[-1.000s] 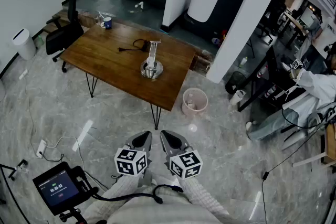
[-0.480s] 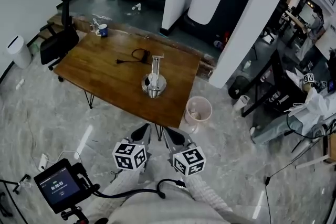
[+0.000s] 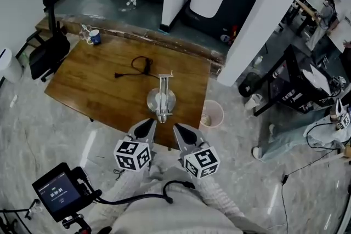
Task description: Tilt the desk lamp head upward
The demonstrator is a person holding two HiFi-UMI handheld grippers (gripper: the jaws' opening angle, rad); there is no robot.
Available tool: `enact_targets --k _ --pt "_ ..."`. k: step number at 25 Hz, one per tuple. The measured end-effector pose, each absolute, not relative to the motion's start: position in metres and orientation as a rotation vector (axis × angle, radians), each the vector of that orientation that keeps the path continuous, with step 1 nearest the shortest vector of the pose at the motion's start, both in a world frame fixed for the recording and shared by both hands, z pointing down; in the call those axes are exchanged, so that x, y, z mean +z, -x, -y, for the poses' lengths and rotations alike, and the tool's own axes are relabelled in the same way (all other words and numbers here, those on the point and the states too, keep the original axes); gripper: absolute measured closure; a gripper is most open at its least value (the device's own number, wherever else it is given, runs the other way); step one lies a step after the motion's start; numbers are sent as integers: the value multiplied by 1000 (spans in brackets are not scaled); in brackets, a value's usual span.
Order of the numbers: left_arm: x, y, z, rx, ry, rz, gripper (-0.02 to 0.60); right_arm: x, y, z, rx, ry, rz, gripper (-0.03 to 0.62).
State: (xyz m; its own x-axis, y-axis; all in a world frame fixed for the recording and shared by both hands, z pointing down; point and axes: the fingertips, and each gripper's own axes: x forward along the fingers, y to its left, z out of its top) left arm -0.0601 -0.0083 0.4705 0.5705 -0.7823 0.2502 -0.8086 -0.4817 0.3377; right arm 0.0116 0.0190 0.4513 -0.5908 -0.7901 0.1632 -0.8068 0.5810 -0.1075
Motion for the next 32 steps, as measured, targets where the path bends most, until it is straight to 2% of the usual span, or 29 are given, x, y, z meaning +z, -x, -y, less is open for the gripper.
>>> enact_targets --k 4,8,16,20,24,28,30,32 --pt "470 66 10 83 -2398 1284 558 445 -17 -19 200 -1360 2711 602" --pt "477 82 72 105 -2396 1326 557 450 -28 34 138 -1329 2694 602" --pt "484 65 140 300 -2569 1151 477 442 -29 82 66 -1196 2733 602" --pt "502 50 155 423 -2688 984 436 445 -18 92 -323 -1014 2652 602" --pt "502 37 158 427 -2729 797 427 447 -7 84 -833 -778 2474 602" --pt "508 24 151 478 -2737 712 420 461 -10 73 -1146 -579 2260 596" --pt "512 23 156 471 -2734 683 418 470 -4 74 -1232 -500 2194 522" --pt "519 25 171 474 -2731 641 416 477 6 88 -1331 -442 2122 489"
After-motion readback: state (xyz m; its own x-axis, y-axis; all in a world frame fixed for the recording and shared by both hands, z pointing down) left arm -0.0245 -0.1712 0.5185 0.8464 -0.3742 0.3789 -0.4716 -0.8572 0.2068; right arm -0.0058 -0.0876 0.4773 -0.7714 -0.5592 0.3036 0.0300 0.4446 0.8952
